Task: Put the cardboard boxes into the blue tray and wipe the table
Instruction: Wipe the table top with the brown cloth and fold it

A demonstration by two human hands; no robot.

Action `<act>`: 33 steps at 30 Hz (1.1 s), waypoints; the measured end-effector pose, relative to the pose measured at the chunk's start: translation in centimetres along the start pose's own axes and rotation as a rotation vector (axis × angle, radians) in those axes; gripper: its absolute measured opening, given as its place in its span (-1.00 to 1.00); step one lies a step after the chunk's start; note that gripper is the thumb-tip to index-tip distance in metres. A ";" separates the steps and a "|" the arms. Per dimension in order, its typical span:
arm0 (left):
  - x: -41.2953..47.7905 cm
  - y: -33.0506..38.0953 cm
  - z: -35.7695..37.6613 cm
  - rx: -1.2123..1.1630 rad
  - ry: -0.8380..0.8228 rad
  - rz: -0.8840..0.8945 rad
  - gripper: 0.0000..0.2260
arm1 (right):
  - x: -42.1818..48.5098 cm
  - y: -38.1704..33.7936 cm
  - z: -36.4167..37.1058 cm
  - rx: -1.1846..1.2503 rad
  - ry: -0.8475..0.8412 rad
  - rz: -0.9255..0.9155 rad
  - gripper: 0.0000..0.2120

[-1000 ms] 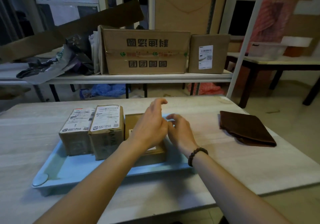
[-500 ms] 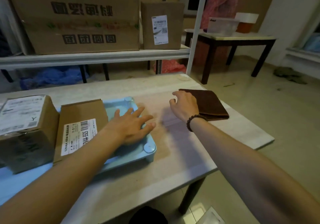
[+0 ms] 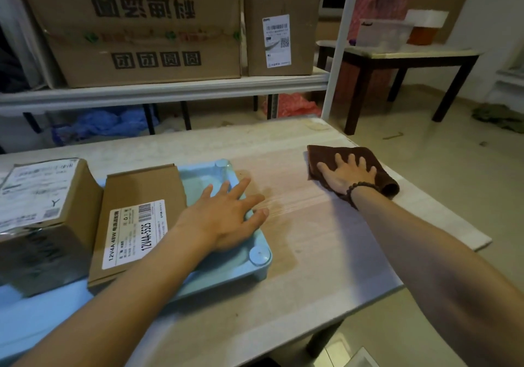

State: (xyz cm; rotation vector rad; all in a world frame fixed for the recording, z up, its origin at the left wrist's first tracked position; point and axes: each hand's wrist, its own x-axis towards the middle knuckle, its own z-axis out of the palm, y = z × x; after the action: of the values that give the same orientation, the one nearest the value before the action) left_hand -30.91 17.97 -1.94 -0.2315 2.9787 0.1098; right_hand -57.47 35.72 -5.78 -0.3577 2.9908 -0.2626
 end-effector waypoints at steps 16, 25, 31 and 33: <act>-0.1 0.6 0.0 -0.037 0.030 0.015 -0.49 | -6.0 -13.1 2.7 -0.098 -0.109 -0.756 -0.50; 0.3 0.5 0.3 -0.089 0.015 -0.004 -0.50 | 0.0 0.3 -1.1 0.243 0.131 -0.300 -0.59; 0.4 0.0 0.2 -0.091 0.017 0.003 -0.49 | -2.9 -3.6 -1.3 0.034 0.017 -0.418 -0.56; 0.3 -0.1 0.2 -0.083 0.026 0.007 -0.50 | -6.0 -7.5 -0.3 0.038 -0.036 -0.594 -0.53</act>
State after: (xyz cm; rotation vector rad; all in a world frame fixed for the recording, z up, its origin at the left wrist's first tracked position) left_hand -31.16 17.85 -2.17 -0.2337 3.0046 0.2326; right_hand -50.04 30.07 -3.49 -1.2242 2.7599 -0.3544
